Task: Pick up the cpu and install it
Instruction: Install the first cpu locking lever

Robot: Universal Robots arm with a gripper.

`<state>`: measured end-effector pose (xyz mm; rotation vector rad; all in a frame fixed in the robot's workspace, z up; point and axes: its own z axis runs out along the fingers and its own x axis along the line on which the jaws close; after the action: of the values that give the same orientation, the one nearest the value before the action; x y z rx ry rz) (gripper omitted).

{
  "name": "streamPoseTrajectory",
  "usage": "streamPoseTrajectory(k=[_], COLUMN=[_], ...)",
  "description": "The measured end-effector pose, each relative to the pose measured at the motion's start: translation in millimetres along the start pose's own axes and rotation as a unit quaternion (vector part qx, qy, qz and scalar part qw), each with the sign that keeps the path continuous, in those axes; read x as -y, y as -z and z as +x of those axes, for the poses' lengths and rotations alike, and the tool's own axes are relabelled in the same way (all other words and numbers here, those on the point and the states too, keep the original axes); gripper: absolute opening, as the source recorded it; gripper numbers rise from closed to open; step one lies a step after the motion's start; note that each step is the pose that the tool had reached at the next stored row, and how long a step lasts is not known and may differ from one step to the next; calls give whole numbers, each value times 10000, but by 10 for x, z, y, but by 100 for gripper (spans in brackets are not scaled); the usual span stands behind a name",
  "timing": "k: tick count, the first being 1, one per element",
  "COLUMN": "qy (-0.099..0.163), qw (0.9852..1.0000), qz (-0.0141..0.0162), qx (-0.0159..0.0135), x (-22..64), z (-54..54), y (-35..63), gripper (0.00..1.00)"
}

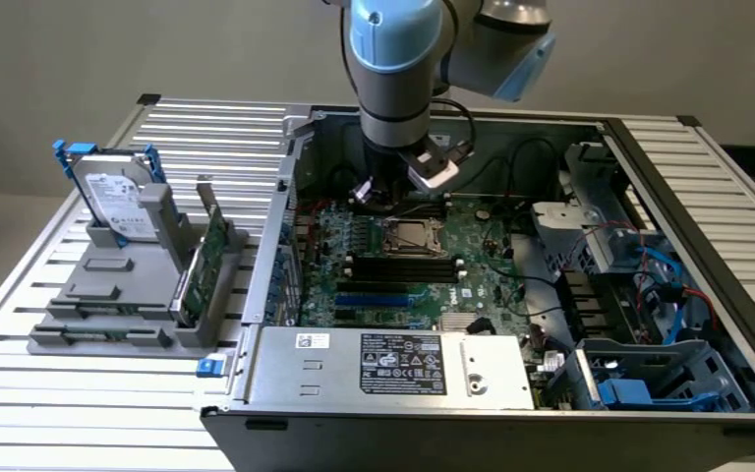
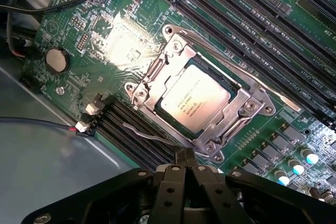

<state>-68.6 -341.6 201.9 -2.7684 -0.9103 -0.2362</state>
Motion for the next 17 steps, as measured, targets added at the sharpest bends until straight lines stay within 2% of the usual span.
streamPoseTrajectory(k=[8,17], qy=[-2,-2], qw=[10000,10000], qz=[25,18], qx=[-20,-14], x=[5,-4], z=[28,43], y=[-25,-27], gripper=[11,11])
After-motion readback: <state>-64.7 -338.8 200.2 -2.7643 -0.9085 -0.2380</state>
